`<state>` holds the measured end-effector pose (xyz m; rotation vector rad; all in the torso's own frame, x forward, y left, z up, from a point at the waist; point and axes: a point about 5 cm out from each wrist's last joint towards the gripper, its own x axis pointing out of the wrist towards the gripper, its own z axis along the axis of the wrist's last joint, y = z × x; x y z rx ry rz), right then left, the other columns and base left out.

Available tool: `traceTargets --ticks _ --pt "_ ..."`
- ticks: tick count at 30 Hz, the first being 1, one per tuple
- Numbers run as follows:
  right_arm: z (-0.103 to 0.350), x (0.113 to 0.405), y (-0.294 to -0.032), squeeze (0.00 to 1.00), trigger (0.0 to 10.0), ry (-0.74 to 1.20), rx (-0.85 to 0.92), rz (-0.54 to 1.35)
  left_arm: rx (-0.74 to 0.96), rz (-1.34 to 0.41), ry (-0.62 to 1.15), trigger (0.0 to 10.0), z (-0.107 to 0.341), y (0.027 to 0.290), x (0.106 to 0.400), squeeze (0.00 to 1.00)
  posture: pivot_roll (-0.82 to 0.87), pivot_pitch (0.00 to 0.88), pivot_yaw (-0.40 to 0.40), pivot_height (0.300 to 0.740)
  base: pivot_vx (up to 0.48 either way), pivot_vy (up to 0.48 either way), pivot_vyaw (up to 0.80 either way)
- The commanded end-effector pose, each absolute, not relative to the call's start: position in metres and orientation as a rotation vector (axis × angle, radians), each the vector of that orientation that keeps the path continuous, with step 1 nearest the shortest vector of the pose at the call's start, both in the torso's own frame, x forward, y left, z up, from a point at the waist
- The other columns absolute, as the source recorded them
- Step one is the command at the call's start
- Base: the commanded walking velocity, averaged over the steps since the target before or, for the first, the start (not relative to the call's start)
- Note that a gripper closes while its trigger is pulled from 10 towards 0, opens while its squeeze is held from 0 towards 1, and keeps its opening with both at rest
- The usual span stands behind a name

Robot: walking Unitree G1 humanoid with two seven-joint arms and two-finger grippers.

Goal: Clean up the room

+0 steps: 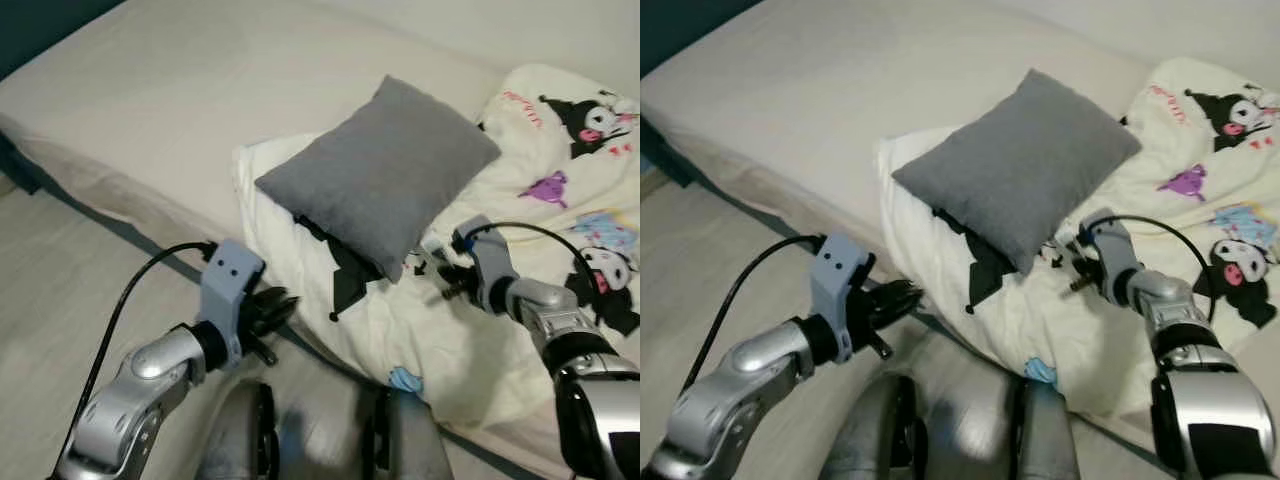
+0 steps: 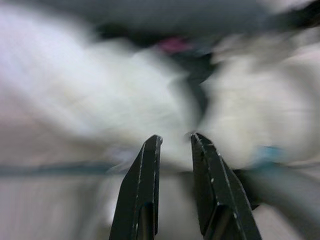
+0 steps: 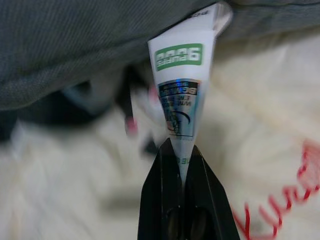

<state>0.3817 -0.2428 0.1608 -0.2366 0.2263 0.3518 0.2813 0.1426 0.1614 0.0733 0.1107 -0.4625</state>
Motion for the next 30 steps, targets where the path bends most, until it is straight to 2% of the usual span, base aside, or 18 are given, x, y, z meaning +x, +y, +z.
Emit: traceTargets --ticks 1,4,6,7,13,21,26,30 --pt "0.165 0.384 -0.24 0.0 10.0 0.168 -0.153 0.299 0.082 -0.35 0.162 10.0 0.145 0.153 0.285 0.0 0.08 0.214 -0.05 0.621 0.0 0.0 0.0" --pt "0.146 0.377 -0.21 0.0 10.0 0.103 -0.081 0.271 0.053 -0.162 0.233 10.0 0.121 0.168 0.292 0.0 0.05 0.187 -0.05 0.621 0.0 0.0 0.0" --pt "0.146 0.377 -0.21 0.0 10.0 0.103 -0.081 0.271 0.053 -0.162 0.233 10.0 0.121 0.168 0.292 0.0 0.05 0.187 -0.05 0.621 0.0 0.0 0.0" --pt "0.124 0.361 -0.184 0.0 10.0 0.069 -0.092 0.266 0.086 -0.057 0.26 10.0 0.105 0.175 0.294 0.0 0.03 0.177 -0.043 0.621 0.0 0.0 0.0" --pt "0.1 0.338 -0.164 0.0 10.0 0.039 -0.056 0.183 0.091 0.039 0.277 10.0 0.089 0.175 0.293 0.0 0.01 0.182 -0.031 0.621 0.0 0.0 0.0" --pt "0.086 0.315 -0.161 0.0 10.0 0.068 -0.069 0.128 0.078 -0.012 0.26 10.0 0.088 0.163 0.294 0.0 0.01 0.19 -0.037 0.621 0.0 0.0 0.0" --pt "0.085 0.299 -0.176 0.0 10.0 0.037 -0.069 0.01 0.075 -0.067 0.237 10.0 0.09 0.155 0.292 0.0 0.02 0.19 -0.039 0.621 0.0 0.0 0.0" --pt "0.086 0.299 -0.18 0.0 10.0 0.04 -0.053 0.01 0.059 -0.045 0.222 10.0 0.091 0.155 0.291 0.0 0.02 0.189 -0.041 0.621 0.0 0.0 0.0"
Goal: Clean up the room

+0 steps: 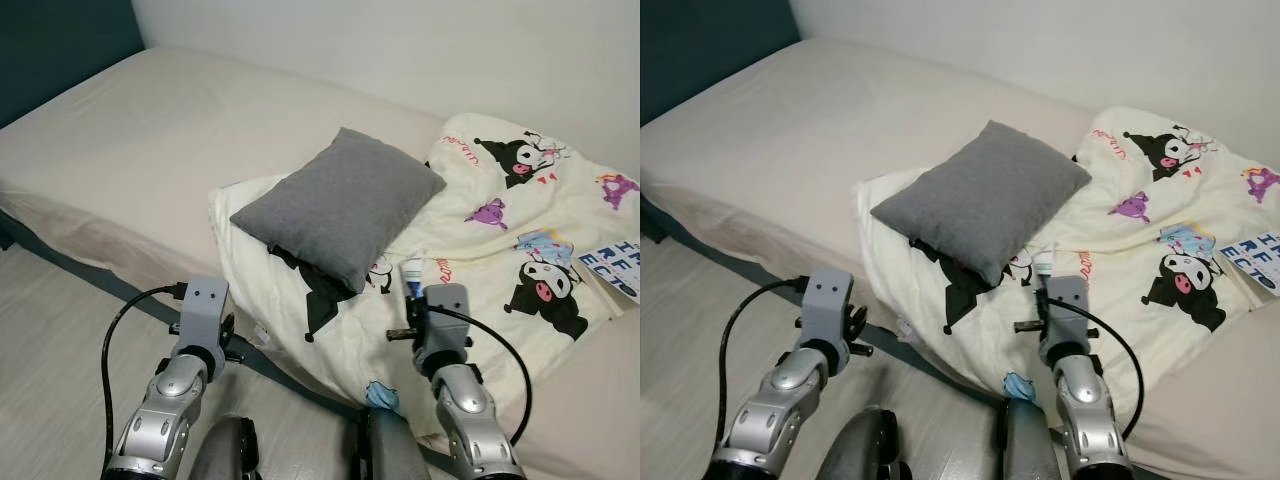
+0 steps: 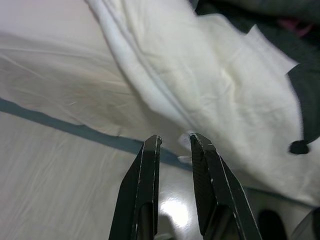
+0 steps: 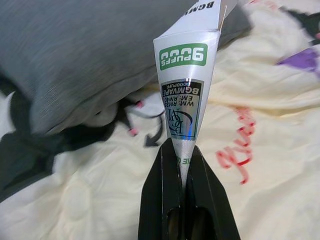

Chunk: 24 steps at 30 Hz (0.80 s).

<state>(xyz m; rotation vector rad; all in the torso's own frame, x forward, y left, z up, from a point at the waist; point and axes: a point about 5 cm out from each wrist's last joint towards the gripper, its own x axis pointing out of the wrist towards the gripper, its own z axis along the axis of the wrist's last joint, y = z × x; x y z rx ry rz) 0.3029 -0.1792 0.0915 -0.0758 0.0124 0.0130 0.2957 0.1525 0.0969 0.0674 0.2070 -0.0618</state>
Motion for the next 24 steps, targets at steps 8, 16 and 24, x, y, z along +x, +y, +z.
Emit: traceTargets --ticks 8,16,24 --pt "0.085 0.296 -0.174 0.0 10.0 0.07 -0.05 0.071 0.043 -0.016 0.205 10.0 0.089 0.16 0.291 0.0 0.02 0.192 -0.047 0.641 0.0 0.0 0.0" --pt "0.085 0.298 -0.168 0.0 10.0 0.078 -0.06 0.115 0.032 0.016 0.207 10.0 0.087 0.162 0.288 0.0 0.01 0.185 -0.078 0.671 0.0 0.0 0.0" --pt "0.087 0.3 -0.165 0.0 10.0 0.086 -0.065 0.158 0.025 0.038 0.2 10.0 0.086 0.163 0.286 0.0 0.01 0.185 -0.089 0.693 0.0 0.0 0.0"
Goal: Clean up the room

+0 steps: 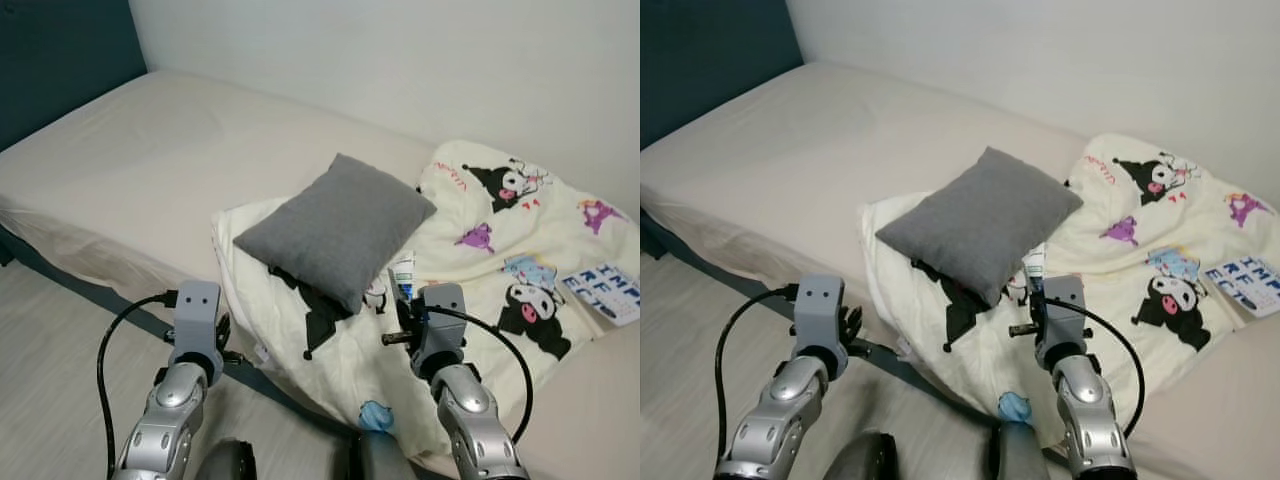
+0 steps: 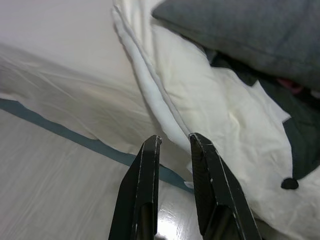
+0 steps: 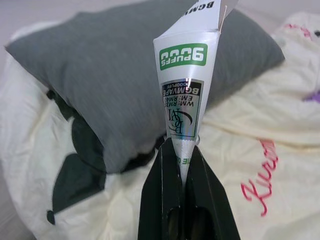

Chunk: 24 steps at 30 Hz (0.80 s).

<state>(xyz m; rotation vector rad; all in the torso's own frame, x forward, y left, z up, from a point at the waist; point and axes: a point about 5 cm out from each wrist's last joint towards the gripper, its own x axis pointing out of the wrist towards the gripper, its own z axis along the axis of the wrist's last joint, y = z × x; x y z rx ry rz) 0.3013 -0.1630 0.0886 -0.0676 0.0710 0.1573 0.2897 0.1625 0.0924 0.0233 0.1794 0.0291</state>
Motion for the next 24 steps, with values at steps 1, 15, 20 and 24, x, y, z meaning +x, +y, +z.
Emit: traceTargets --ticks 1,15,20,24 --pt "0.0856 0.2999 -0.1642 0.0 10.0 0.094 -0.066 0.163 0.023 0.041 0.204 10.0 0.0854 0.1637 0.2852 0.0 0.02 0.185 -0.093 0.693 0.0 0.0 0.0" --pt "0.078 0.296 -0.1649 0.0 10.0 0.123 -0.028 0.157 0.034 0.037 0.212 10.0 0.0825 0.1629 0.2839 0.0 0.02 0.168 -0.087 0.693 0.0 0.0 0.0" --pt "0.0784 0.2946 -0.1654 0.0 10.0 0.116 -0.01 0.155 0.041 0.025 0.211 10.0 0.0829 0.1623 0.2846 0.0 0.02 0.162 -0.082 0.703 0.0 0.0 0.0" --pt "0.0781 0.2935 -0.1649 0.0 10.0 0.113 -0.004 0.152 0.044 0.015 0.207 10.0 0.0838 0.1611 0.2853 0.0 0.02 0.154 -0.076 0.718 0.0 0.0 0.0"
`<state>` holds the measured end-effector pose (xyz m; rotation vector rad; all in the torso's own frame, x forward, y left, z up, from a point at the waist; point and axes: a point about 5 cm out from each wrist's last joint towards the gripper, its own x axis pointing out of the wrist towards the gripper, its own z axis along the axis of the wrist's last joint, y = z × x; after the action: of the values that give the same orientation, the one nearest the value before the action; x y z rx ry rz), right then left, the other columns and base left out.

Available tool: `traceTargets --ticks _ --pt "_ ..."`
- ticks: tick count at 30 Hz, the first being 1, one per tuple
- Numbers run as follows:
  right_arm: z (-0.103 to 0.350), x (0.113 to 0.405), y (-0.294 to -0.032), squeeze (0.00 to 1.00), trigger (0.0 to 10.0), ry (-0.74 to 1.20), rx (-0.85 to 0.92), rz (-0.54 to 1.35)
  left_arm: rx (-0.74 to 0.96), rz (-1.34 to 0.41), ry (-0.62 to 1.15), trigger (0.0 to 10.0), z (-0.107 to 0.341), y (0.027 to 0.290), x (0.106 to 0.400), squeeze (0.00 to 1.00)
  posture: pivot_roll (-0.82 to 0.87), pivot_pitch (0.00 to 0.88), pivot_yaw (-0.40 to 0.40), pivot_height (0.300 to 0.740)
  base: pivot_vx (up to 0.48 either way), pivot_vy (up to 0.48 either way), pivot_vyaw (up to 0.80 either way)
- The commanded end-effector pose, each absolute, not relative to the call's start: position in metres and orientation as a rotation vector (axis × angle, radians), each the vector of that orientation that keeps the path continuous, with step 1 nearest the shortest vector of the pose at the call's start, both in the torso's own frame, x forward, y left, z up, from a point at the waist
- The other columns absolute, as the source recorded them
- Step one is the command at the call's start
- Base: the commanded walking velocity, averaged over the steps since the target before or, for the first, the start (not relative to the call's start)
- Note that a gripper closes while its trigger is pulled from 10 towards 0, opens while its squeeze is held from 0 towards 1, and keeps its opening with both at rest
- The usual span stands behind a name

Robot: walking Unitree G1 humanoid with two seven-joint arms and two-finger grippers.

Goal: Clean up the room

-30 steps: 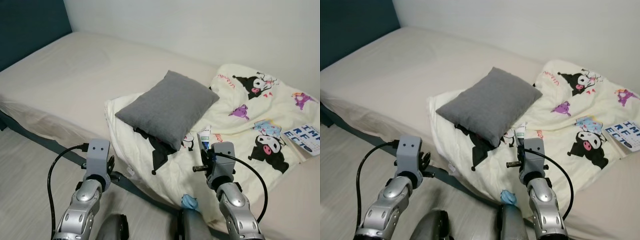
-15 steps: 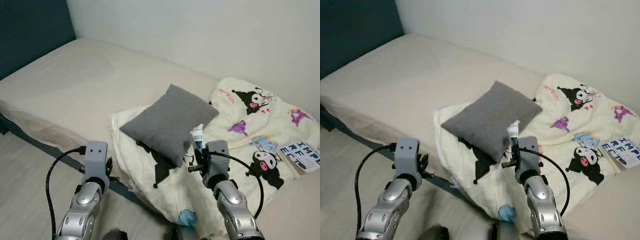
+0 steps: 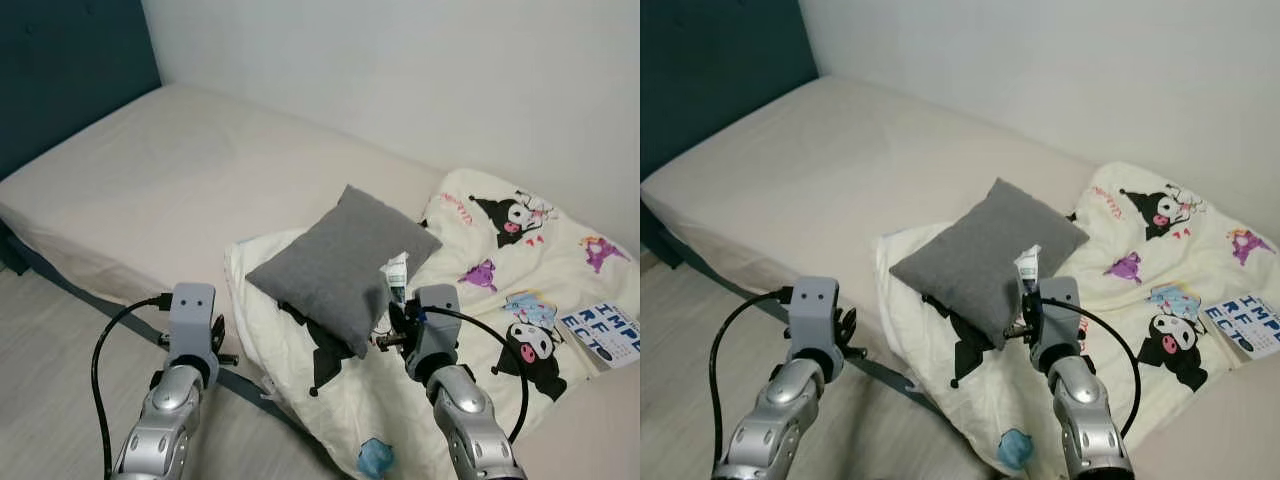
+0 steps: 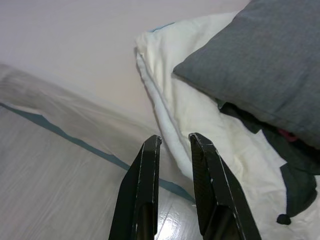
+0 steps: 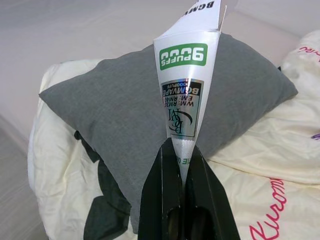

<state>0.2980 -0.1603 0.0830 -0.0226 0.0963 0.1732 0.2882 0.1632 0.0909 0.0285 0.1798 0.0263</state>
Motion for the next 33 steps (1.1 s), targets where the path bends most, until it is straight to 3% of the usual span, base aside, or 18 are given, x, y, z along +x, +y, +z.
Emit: traceTargets --ticks 1,7,33 --pt "0.078 0.293 -0.165 0.0 10.0 0.111 -0.003 0.152 0.044 0.012 0.203 10.0 0.085 0.161 0.286 0.0 0.02 0.154 -0.076 0.723 0.0 0.0 0.0" --pt "0.078 0.293 -0.164 0.0 10.0 0.105 0.002 0.153 0.043 0.007 0.195 10.0 0.086 0.16 0.287 0.0 0.02 0.144 -0.072 0.74 0.0 0.0 0.0" --pt "0.054 0.286 -0.162 0.0 10.0 0.166 -0.01 0.085 0.062 -0.015 0.221 10.0 0.073 0.157 0.29 0.0 0.02 0.125 -0.065 0.74 0.0 0.0 0.0"
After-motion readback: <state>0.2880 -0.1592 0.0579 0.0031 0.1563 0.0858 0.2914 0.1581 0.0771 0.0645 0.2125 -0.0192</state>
